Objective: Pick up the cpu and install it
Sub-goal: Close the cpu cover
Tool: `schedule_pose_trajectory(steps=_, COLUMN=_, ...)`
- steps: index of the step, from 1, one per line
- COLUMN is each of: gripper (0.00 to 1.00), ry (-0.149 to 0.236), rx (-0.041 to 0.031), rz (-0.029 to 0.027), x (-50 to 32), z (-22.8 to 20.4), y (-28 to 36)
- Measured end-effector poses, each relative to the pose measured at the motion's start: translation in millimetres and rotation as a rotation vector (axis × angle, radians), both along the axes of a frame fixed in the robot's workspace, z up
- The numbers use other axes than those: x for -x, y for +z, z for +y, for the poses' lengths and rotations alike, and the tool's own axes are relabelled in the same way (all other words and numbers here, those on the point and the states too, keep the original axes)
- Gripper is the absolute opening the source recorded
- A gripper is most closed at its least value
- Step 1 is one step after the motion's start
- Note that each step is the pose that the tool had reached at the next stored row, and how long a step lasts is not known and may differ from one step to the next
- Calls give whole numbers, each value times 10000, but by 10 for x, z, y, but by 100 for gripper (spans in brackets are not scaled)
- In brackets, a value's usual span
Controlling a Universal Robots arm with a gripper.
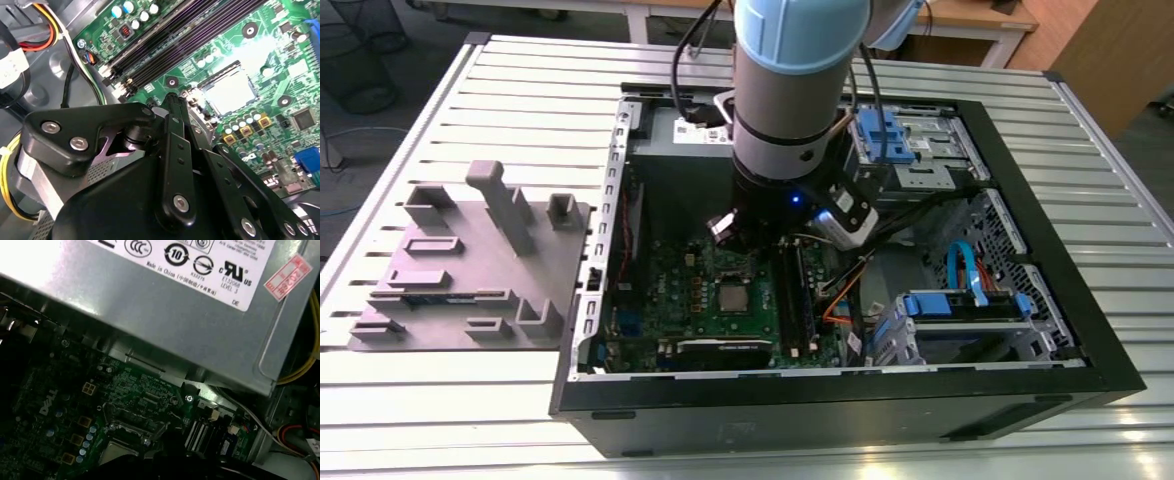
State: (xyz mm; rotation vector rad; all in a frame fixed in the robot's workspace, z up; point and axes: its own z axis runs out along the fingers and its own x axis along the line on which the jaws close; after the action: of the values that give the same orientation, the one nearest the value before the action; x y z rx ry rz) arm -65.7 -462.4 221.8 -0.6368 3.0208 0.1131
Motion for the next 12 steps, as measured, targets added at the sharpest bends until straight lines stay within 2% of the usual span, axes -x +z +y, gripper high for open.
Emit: schedule_pose_trajectory(steps=12, gripper=11, ry=-1, rx=-47, rz=0, x=0, z=-169, y=10)
